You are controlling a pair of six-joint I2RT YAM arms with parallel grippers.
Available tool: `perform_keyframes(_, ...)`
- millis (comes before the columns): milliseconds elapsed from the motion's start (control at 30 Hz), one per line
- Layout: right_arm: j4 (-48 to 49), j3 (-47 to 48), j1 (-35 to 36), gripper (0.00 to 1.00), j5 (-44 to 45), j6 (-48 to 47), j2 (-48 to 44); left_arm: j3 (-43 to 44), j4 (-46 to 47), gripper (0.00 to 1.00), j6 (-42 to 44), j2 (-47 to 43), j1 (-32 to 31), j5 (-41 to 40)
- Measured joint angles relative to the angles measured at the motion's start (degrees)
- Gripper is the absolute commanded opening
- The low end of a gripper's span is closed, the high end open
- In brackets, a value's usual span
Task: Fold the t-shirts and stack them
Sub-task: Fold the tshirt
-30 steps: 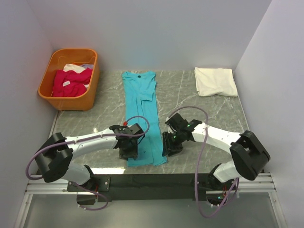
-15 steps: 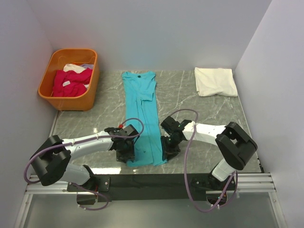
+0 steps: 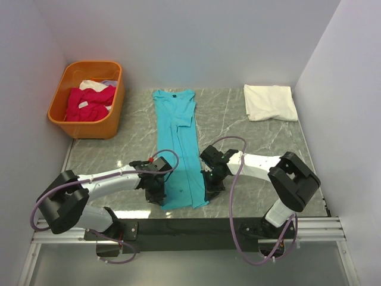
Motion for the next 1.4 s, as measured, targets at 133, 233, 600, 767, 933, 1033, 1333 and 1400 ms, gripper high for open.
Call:
perform_keyframes(133,-1.18,1.18,0.02,0.00,0.04,-0.46,0.00,-0.44,0.20,0.01,0.57,-1.07,0.63,1.77)
perform_keyframes(233,-2.69,3.48,0.00,0.00,0.48,-1.14,0.00,-0.44,0.55,0.01,1.62,-3.10,3.30,3.93)
perform_keyframes(600,-6.25,24.59,-6.73,0.00,1.73,-6.05,6.36,12.68,-0.59,0.01,11.23,0.42,22.34,6.08)
perform_keyframes(767,-7.82,34.93,-10.95,0.00,2.62,-8.09,11.85,20.09,1.03,0.01,14.80,7.02,29.14,7.41)
perform_keyframes(933,-7.69,41.20,-13.92,0.00,4.28,-10.19,16.11,26.71,2.91,0.01,17.14,14.84,32.61,6.95)
perform_keyframes(1033,-7.15,43.21,-15.13,0.00,5.16,-11.23,18.29,29.29,4.63,0.01,18.49,17.94,32.68,6.69)
perform_keyframes(1333,-4.59,45.70,-16.85,0.00,5.81,-13.55,24.52,33.20,10.36,0.01,22.40,25.38,32.68,4.94)
perform_keyframes(1400,-3.87,45.72,-16.90,0.00,5.81,-13.97,25.29,33.20,10.91,0.01,22.84,26.03,32.68,4.44)
